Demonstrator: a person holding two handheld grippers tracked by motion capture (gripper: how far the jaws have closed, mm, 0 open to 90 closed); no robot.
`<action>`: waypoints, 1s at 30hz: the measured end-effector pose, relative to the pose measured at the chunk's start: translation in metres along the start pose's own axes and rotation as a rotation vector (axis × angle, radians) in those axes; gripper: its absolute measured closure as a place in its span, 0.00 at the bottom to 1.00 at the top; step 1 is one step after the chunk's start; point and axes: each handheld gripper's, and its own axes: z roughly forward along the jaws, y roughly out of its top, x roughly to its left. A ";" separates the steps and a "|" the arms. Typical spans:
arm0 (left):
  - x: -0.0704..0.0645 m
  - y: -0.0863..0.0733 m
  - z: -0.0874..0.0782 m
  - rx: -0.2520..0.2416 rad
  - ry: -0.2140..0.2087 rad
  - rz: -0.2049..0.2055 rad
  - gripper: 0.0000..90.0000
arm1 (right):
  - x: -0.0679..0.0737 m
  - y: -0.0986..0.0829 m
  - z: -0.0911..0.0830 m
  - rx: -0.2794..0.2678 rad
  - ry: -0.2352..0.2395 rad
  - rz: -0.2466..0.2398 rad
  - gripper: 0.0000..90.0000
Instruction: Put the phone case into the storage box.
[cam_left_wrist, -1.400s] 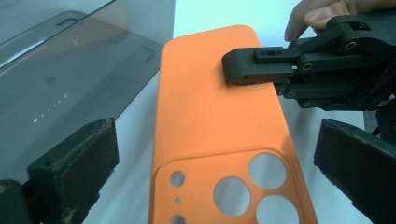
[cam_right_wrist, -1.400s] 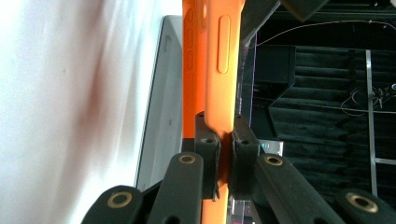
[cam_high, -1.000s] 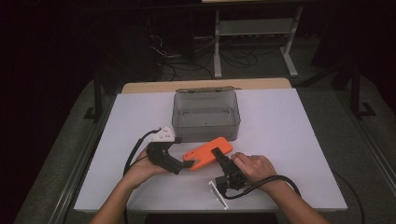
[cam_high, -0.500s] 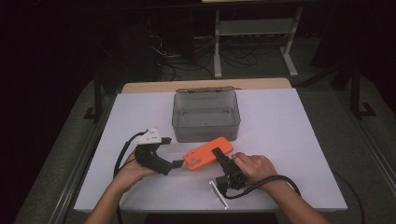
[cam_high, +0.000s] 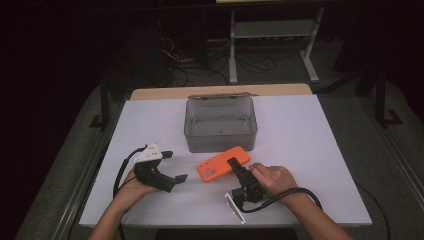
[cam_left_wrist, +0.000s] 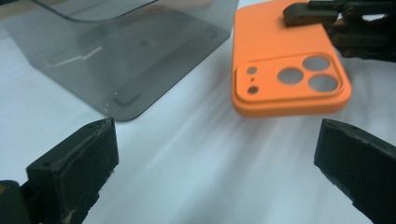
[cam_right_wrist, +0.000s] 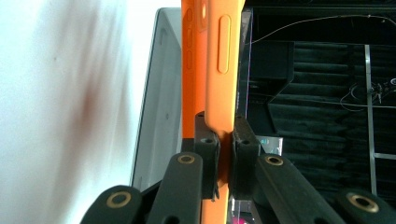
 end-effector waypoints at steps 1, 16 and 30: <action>0.000 -0.002 -0.001 -0.004 0.007 0.006 0.00 | 0.000 0.000 0.000 0.000 -0.001 0.000 0.93; -0.007 -0.031 -0.012 -0.046 0.069 0.027 0.00 | -0.002 -0.002 -0.001 0.001 0.002 0.012 0.93; -0.006 -0.033 -0.006 -0.025 0.059 0.023 0.00 | -0.003 -0.004 0.000 0.006 0.028 0.047 0.93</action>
